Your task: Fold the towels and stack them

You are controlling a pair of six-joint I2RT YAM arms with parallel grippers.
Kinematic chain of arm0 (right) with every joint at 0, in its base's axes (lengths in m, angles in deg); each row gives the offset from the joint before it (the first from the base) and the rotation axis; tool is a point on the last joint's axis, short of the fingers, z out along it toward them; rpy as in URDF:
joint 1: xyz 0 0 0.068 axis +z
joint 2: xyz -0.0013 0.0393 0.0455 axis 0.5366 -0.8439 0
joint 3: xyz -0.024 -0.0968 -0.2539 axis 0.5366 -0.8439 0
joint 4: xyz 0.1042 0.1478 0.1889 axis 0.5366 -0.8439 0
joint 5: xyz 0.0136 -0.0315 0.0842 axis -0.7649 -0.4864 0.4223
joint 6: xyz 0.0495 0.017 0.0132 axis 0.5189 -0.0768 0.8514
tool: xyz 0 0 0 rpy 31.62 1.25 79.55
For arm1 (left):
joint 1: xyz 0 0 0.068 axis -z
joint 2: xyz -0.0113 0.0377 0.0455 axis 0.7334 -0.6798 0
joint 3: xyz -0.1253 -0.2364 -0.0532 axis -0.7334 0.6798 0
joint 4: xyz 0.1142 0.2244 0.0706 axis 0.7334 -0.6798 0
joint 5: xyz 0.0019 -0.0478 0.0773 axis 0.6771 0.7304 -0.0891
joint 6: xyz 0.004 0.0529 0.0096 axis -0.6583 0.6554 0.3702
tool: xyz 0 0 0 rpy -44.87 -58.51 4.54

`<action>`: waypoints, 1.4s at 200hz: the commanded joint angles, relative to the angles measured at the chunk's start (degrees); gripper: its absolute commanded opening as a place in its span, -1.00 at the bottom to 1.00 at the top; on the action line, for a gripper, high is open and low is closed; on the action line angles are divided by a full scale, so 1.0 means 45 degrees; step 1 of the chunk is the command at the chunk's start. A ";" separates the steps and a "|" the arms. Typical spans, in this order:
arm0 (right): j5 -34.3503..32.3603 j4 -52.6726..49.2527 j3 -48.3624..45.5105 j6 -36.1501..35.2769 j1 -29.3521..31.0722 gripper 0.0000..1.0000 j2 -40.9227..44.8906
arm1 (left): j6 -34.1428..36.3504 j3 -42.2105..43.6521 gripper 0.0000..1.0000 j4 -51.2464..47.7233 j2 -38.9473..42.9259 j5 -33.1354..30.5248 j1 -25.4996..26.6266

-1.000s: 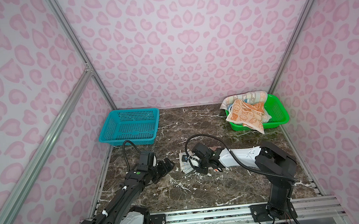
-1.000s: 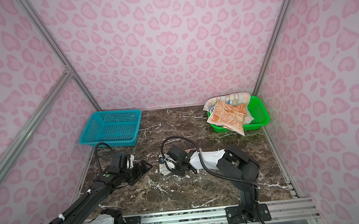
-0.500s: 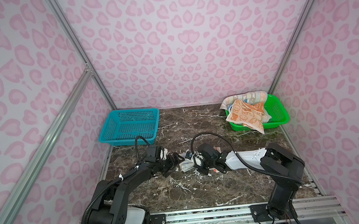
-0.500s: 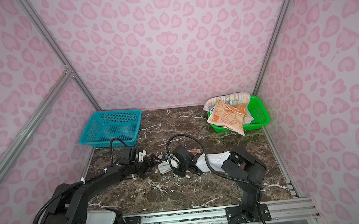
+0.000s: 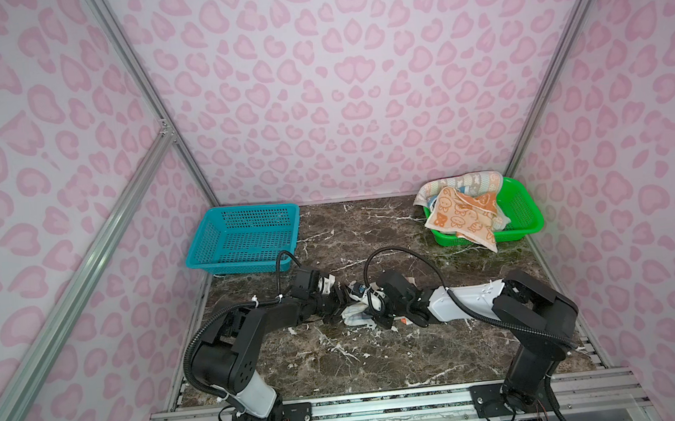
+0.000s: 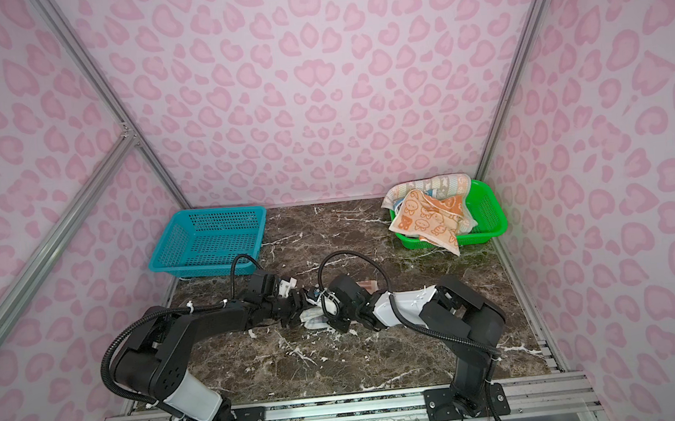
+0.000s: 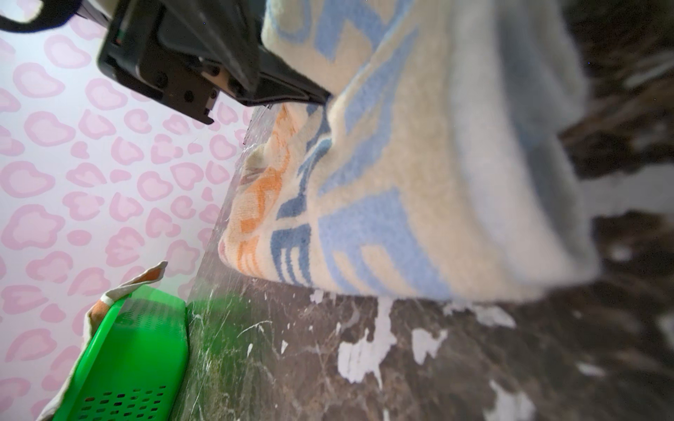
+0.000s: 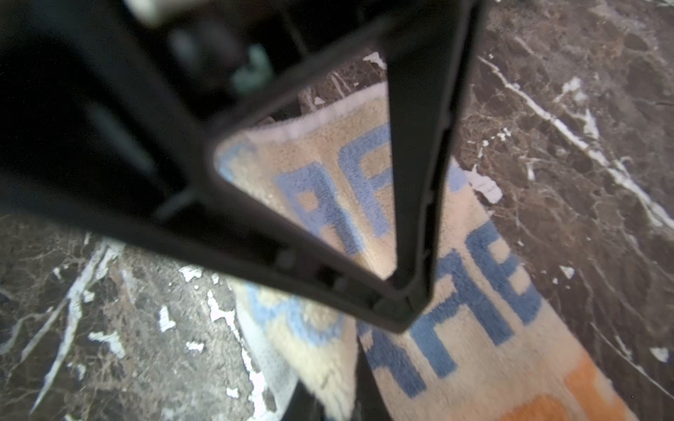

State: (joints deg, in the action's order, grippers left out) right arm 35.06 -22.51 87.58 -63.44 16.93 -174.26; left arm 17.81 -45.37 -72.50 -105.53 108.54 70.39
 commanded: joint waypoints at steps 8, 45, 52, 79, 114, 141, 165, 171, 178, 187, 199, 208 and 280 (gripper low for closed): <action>-0.0114 -0.0212 -0.0007 0.0012 0.0021 -0.58 0.0046 | 0.0702 0.0005 0.56 -0.2212 0.0406 -0.0966 -0.0070; -0.0721 -0.1446 0.0141 -0.0737 0.0141 -0.25 0.0337 | 0.1761 0.0381 0.78 -0.4342 0.1932 -0.1561 -0.0715; -0.0883 -0.1891 0.0306 -0.0971 0.0216 -0.21 0.0323 | 0.1929 0.0381 0.83 -0.4703 0.2207 -0.1686 -0.0840; -0.1599 -0.3174 0.0802 -0.1909 0.0696 0.01 0.0122 | 0.2136 0.0233 0.92 -0.5384 0.3018 -0.1906 -0.1146; -0.2050 -0.3410 0.1259 -0.2340 0.1041 0.40 -0.0394 | 0.2555 -0.0262 0.97 -0.6575 0.3642 -0.2757 -0.1395; -0.2504 -0.3443 0.1774 -0.2609 0.1168 0.59 -0.1123 | 0.2522 -0.0007 1.00 -0.6734 0.4124 -0.2950 -0.1821; -0.2639 -0.3980 0.2371 -0.3094 0.1212 0.40 -0.1727 | 0.2542 0.0280 1.00 -0.6796 0.4358 -0.2922 -0.2079; -0.2715 -0.4082 0.2413 -0.3267 0.1234 0.36 -0.1813 | 0.2541 0.0336 1.00 -0.6799 0.4398 -0.2904 -0.2109; -0.2886 -0.4131 0.2404 -0.3450 0.1285 0.32 -0.1900 | 0.2549 0.0420 1.00 -0.6801 0.4440 -0.2884 -0.2147; -0.2994 -0.4206 0.2365 -0.3608 0.1298 0.26 -0.1951 | 0.2533 0.0491 1.00 -0.6781 0.4477 -0.2857 -0.2159; -0.3070 -0.4222 0.2268 -0.3716 0.1278 0.13 -0.1956 | 0.2504 0.0585 1.00 -0.6722 0.4501 -0.2789 -0.2167; -0.3066 -0.4203 0.2187 -0.3763 0.1280 0.01 -0.1918 | 0.2500 0.0647 1.00 -0.6639 0.4501 -0.2707 -0.2163; -0.1320 -0.1846 0.1322 -0.2340 0.1120 -0.96 -0.1318 | 0.0734 0.1263 1.00 -0.3703 0.3508 -0.1189 -0.2011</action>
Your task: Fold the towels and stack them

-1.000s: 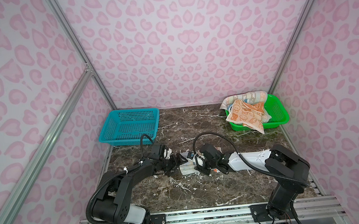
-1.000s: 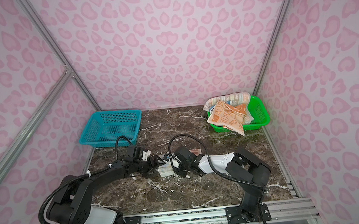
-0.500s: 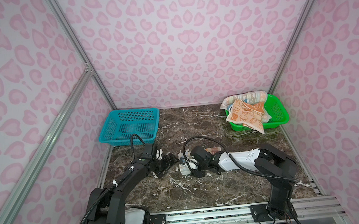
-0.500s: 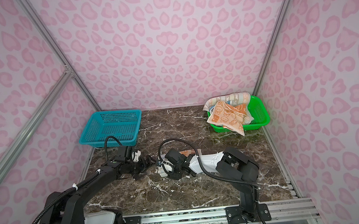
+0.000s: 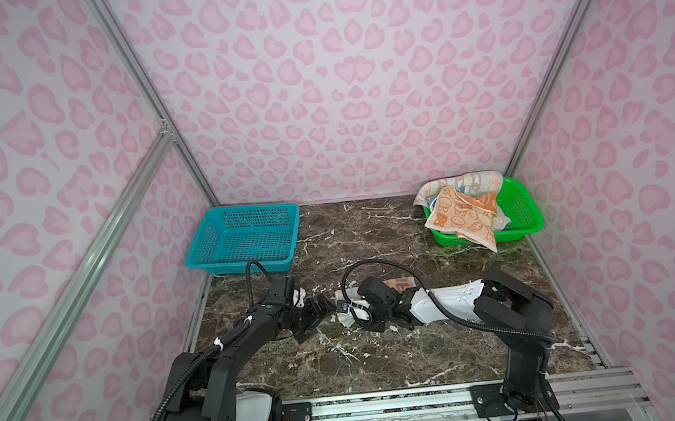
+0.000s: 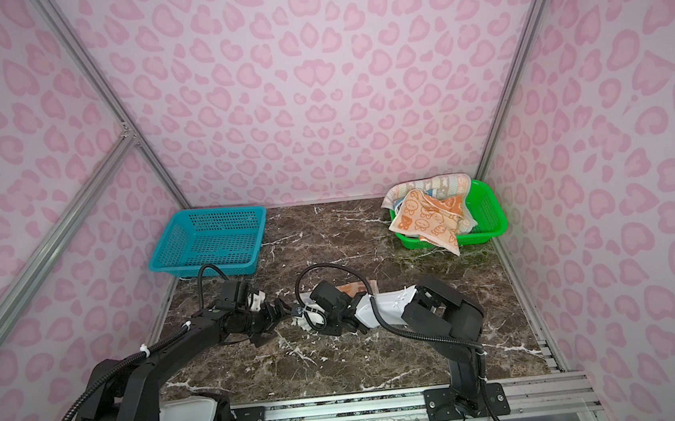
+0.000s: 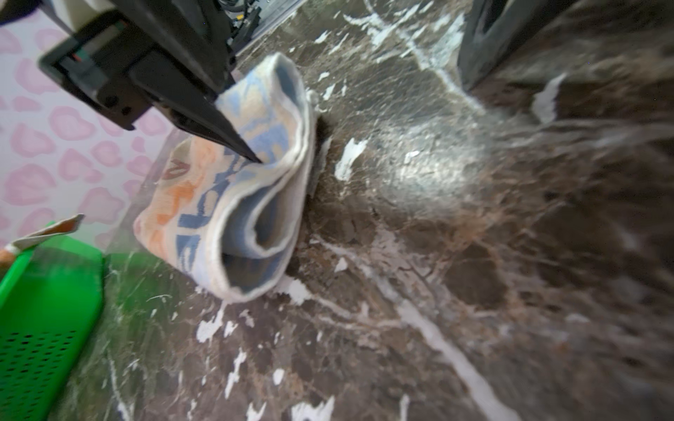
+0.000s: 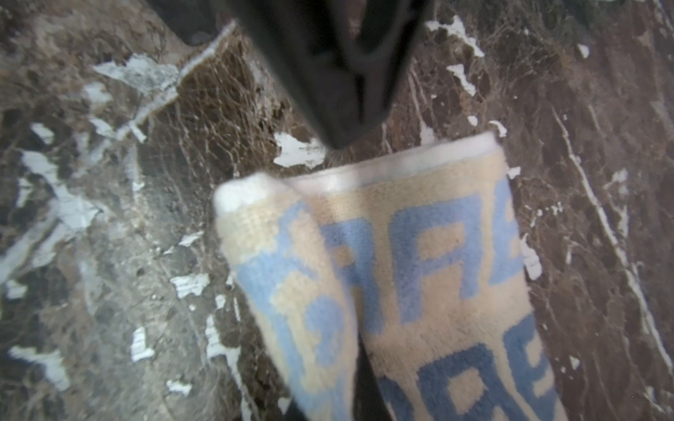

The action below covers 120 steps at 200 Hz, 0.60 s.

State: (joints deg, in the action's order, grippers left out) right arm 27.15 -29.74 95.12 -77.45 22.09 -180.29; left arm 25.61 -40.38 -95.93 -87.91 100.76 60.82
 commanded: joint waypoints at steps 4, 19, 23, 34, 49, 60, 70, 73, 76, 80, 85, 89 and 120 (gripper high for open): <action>0.0515 -0.0071 -0.0393 0.0892 -0.0053 -0.97 0.0045 | -0.1053 0.0111 1.00 0.1615 -0.0521 0.0570 0.0156; 0.0747 0.0403 -0.0487 0.1272 -0.0113 -1.00 0.0127 | -0.1383 -0.0037 1.00 0.2075 -0.0893 0.0611 0.0311; 0.0837 0.0507 -0.0512 0.1359 -0.0127 -1.00 0.0146 | -0.1532 -0.0056 1.00 0.2277 -0.0972 0.0643 0.0359; 0.1014 0.0887 -0.0624 0.1625 -0.0203 -1.00 0.0217 | -0.1979 -0.0025 1.00 0.2881 -0.1210 0.0742 0.0566; 0.1293 0.1401 -0.0772 0.1955 -0.0319 -1.00 0.0353 | -0.2196 -0.0169 1.00 0.3067 -0.1589 0.0725 0.0842; 0.1509 0.1731 -0.0889 0.2210 -0.0450 -1.00 0.0470 | -0.2259 -0.0246 1.00 0.3042 -0.1780 0.0526 0.0996; 0.1688 0.2006 -0.0986 0.2363 -0.0541 -1.00 0.0576 | -0.2443 -0.0199 0.99 0.3070 -0.1846 0.0204 0.1094; 0.1717 0.2076 -0.1023 0.2395 -0.0556 -1.00 0.0607 | -0.2504 -0.0166 0.99 0.3146 -0.1866 0.0166 0.1116; 0.1738 0.2134 -0.1047 0.2402 -0.0575 -1.00 0.0635 | -0.2585 -0.0140 0.99 0.3256 -0.1888 0.0156 0.1140; 0.1750 0.2173 -0.1068 0.2408 -0.0592 -1.00 0.0667 | -0.2669 -0.0112 0.98 0.3363 -0.1941 0.0154 0.1164; 0.1769 0.2232 -0.1099 0.2408 -0.0587 -1.00 0.0692 | -0.2749 -0.0128 0.96 0.3491 -0.2021 0.0182 0.1214; 0.1772 0.2272 -0.1119 0.2418 -0.0597 -1.00 0.0715 | -0.2798 -0.0157 0.95 0.3576 -0.2091 0.0215 0.1265; 0.1905 0.2531 -0.1216 0.2537 -0.0739 -1.00 0.0814 | -0.3222 -0.0376 0.76 0.4277 -0.2766 0.0508 0.1794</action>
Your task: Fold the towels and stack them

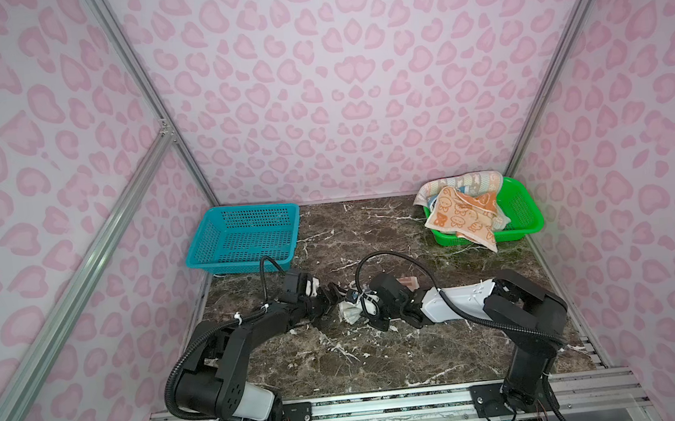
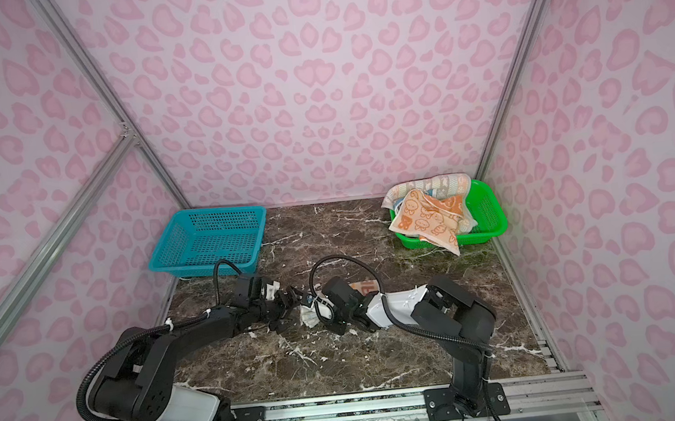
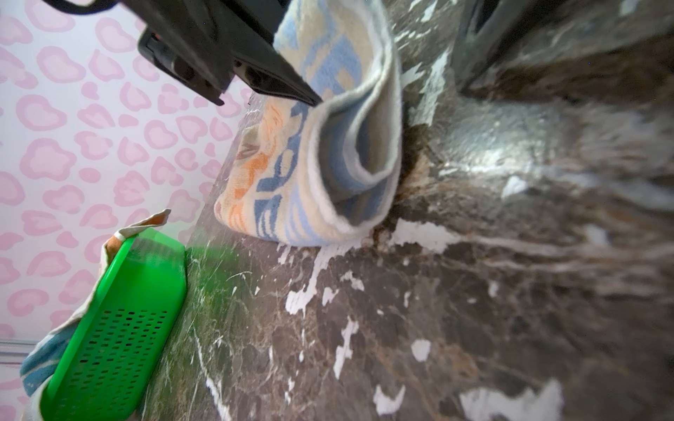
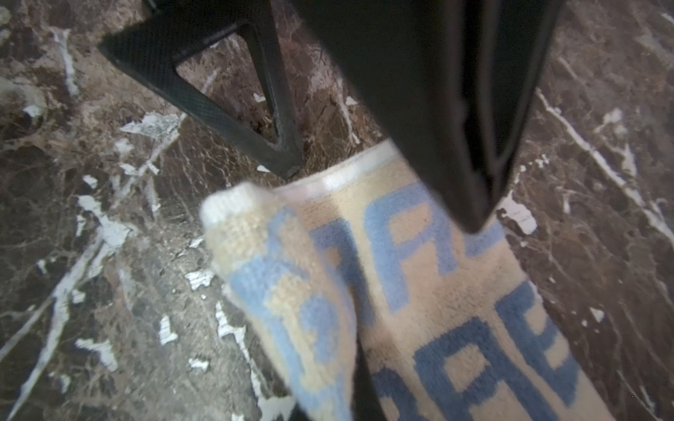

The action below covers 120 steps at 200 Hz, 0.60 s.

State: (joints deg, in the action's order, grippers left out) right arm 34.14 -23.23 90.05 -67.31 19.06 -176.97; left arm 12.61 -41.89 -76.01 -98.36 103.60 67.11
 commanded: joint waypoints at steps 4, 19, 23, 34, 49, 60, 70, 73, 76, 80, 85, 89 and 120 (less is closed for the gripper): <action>0.0366 0.1111 -0.0099 0.0307 -0.0080 -1.00 0.0104 | -0.0390 -0.0064 0.74 -0.0078 -0.0520 -0.0117 0.0462; 0.0436 0.1283 -0.0155 0.0402 -0.0166 -1.00 0.0164 | -0.0530 -0.0174 0.69 0.0063 -0.0793 -0.0085 0.0768; 0.0449 0.1340 -0.0172 0.0459 -0.0196 -1.00 0.0174 | -0.0567 -0.0186 0.68 0.0110 -0.0868 -0.0066 0.0837; 0.0502 0.1511 -0.0247 0.0583 -0.0235 -1.00 0.0211 | -0.0679 -0.0234 0.66 0.0273 -0.1059 -0.0044 0.0962; 0.0538 0.1720 -0.0313 0.0804 -0.0317 -1.00 0.0251 | -0.0804 -0.0281 0.61 0.0437 -0.1272 -0.0002 0.1073; 0.0546 0.1860 -0.0334 0.0982 -0.0361 -1.00 0.0267 | -0.0844 -0.0351 0.60 0.0453 -0.1377 0.0020 0.1148; 0.0566 0.2016 -0.0391 0.1055 -0.0391 -1.00 0.0287 | -0.0870 -0.0391 0.61 0.0459 -0.1399 0.0056 0.1174; 0.0549 0.2048 -0.0392 0.1075 -0.0394 -1.00 0.0289 | -0.0868 -0.0378 0.60 0.0459 -0.1397 0.0076 0.1190; 0.0520 0.2084 -0.0404 0.1085 -0.0391 -1.00 0.0296 | -0.0870 -0.0376 0.61 0.0442 -0.1378 0.0093 0.1202; 0.0491 0.2109 -0.0427 0.1082 -0.0406 -1.00 0.0302 | -0.0863 -0.0378 0.60 0.0397 -0.1339 0.0130 0.1196; 0.0440 0.2120 -0.0419 0.1085 -0.0414 -1.00 0.0329 | -0.0813 -0.0393 0.61 0.0291 -0.1271 0.0149 0.1201; 0.0403 0.2120 -0.0434 0.1077 -0.0425 -1.00 0.0348 | -0.0752 -0.0408 0.62 0.0158 -0.1185 0.0128 0.1192; 0.0197 0.2120 -0.0522 0.0978 -0.0487 -1.00 0.0483 | -0.0082 -0.0549 0.80 -0.1271 -0.0297 -0.0304 0.0900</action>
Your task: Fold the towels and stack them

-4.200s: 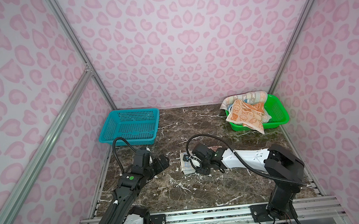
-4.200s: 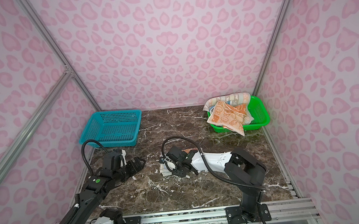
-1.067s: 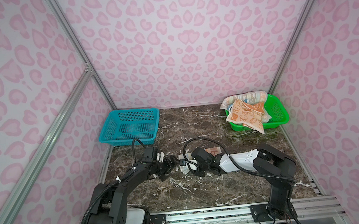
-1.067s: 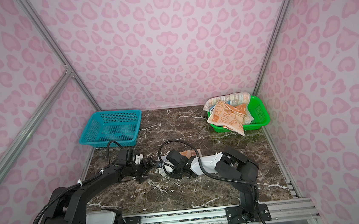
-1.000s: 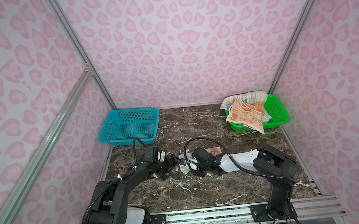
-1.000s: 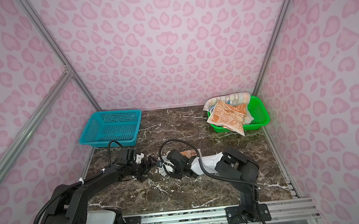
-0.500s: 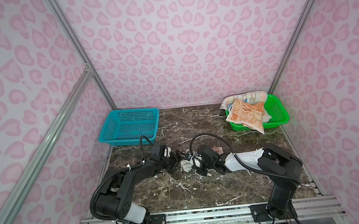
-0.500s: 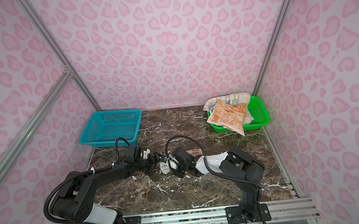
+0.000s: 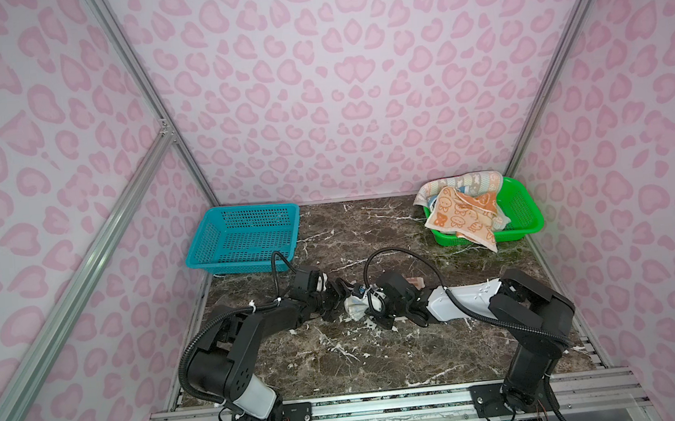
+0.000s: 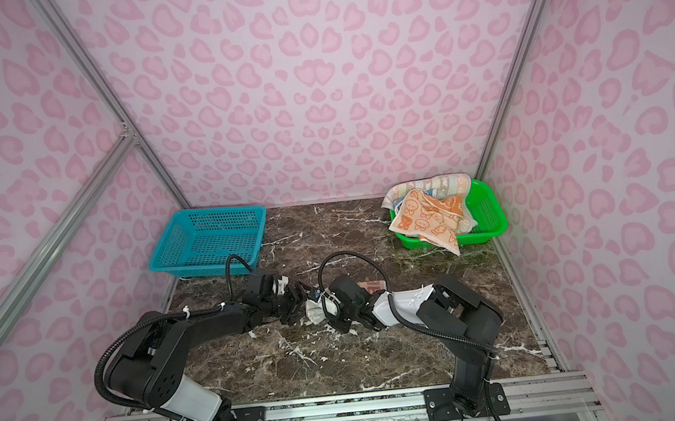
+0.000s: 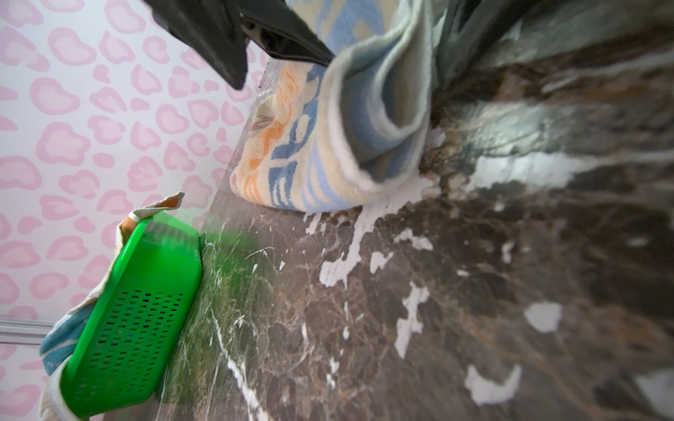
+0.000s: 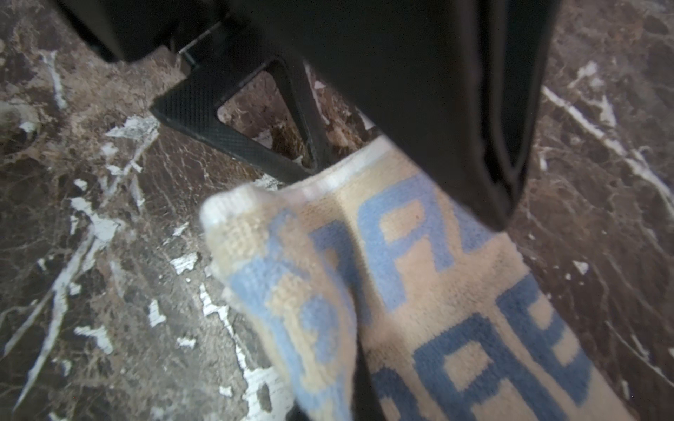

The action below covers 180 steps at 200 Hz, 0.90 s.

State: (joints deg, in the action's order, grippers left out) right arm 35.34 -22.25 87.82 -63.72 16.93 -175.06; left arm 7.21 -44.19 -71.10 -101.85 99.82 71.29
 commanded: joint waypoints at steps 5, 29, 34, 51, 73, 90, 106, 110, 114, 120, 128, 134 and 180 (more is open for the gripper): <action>-0.0090 0.1880 -0.0033 0.0154 -0.0044 -1.00 0.0070 | 0.1212 -0.0042 0.84 -0.2535 0.0630 0.0464 -0.0122; -0.0165 0.1843 -0.0124 0.0096 -0.0092 -1.00 0.0165 | 0.1399 0.0151 0.90 -0.2915 0.1147 0.0354 -0.0788; -0.0159 0.1841 -0.0131 0.0091 -0.0096 -1.00 0.0190 | 0.1451 0.0180 0.90 -0.2979 0.1231 0.0372 -0.0906; -0.0149 0.1861 -0.0169 0.0089 -0.0118 -1.00 0.0240 | 0.1677 0.0090 0.91 -0.3331 0.1421 0.0352 -0.1089; -0.0056 0.1823 -0.0104 0.0061 -0.0122 -1.00 0.0194 | 0.1639 0.0066 0.91 -0.3284 0.1479 0.0485 -0.1101; 0.0024 0.1860 -0.0054 0.0081 -0.0115 -1.00 0.0150 | 0.1485 0.0100 0.91 -0.3004 0.1469 0.0610 -0.1084; 0.0131 0.1908 0.0016 0.0117 -0.0115 -1.00 0.0087 | 0.1353 0.0087 0.91 -0.2682 0.1319 0.0776 -0.1053; 0.0164 0.1913 0.0049 0.0113 -0.0121 -1.00 0.0084 | 0.1328 0.0062 0.91 -0.2622 0.1285 0.0810 -0.1020; 0.0179 0.1893 0.0083 0.0102 -0.0121 -1.00 0.0062 | 0.1290 0.0036 0.91 -0.2565 0.1206 0.0823 -0.0997; 0.0210 0.1883 0.0125 0.0097 -0.0130 -1.00 0.0016 | 0.1284 -0.0046 0.90 -0.2529 0.1122 0.0832 -0.0947; 0.0270 0.1865 0.0156 0.0072 -0.0115 -1.00 0.0007 | 0.1265 -0.0149 0.90 -0.2460 0.0976 0.0821 -0.0891; 0.0288 0.1881 0.0150 0.0059 -0.0115 -1.00 -0.0023 | 0.1225 -0.0243 0.89 -0.2384 0.0840 0.0840 -0.0841; 0.0472 0.1724 0.0148 -0.0020 -0.0101 -1.00 -0.0015 | 0.1074 -0.0890 0.80 -0.1913 -0.0059 0.0899 -0.0614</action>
State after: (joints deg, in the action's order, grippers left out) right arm 36.59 -15.19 88.44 -63.50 16.30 -174.78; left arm 12.61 -46.81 -81.94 -100.59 103.32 68.29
